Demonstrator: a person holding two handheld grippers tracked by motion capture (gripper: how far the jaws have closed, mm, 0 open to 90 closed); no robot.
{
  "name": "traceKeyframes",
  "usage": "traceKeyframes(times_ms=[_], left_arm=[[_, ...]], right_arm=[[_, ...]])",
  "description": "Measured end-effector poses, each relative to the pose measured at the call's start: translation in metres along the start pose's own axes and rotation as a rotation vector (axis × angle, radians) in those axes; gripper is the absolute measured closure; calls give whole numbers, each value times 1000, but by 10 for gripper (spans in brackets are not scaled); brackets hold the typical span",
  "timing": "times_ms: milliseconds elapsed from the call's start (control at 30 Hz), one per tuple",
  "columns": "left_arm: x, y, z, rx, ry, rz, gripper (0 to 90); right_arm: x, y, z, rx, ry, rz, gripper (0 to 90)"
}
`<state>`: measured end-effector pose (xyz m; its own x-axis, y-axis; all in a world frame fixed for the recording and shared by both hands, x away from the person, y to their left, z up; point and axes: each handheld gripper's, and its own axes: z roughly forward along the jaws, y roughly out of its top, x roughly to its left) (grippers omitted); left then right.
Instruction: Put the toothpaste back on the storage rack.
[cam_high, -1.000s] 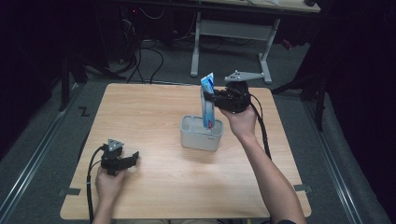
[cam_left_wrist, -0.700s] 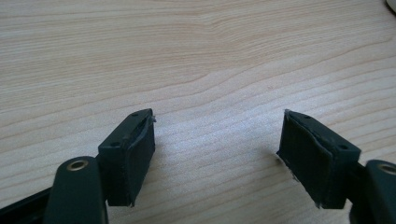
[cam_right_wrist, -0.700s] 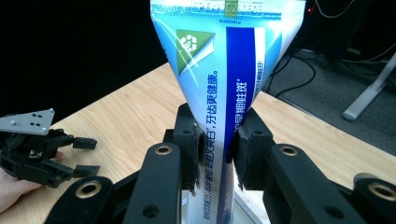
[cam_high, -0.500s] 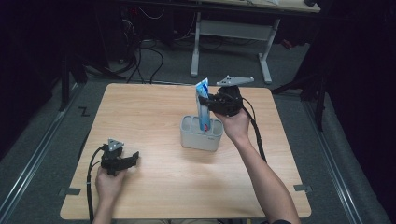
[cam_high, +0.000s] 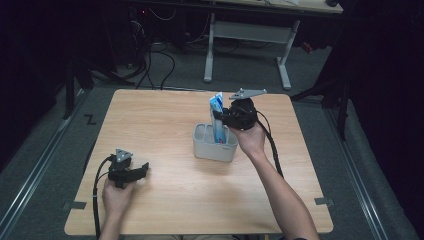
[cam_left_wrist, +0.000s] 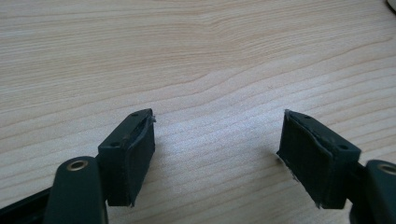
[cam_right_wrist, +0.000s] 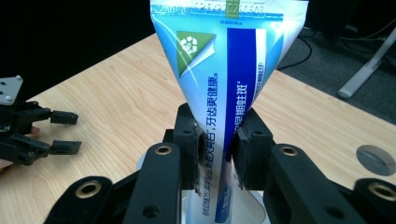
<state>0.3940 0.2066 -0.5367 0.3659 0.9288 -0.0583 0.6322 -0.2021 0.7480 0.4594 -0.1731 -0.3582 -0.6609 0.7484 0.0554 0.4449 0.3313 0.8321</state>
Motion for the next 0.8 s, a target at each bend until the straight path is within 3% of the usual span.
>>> traceKeyframes(times_ms=[800], left_arm=[[0, 0, 0, 1, 3, 3, 271]], right_arm=[[-1, -23, 19, 78, -35, -5, 729]])
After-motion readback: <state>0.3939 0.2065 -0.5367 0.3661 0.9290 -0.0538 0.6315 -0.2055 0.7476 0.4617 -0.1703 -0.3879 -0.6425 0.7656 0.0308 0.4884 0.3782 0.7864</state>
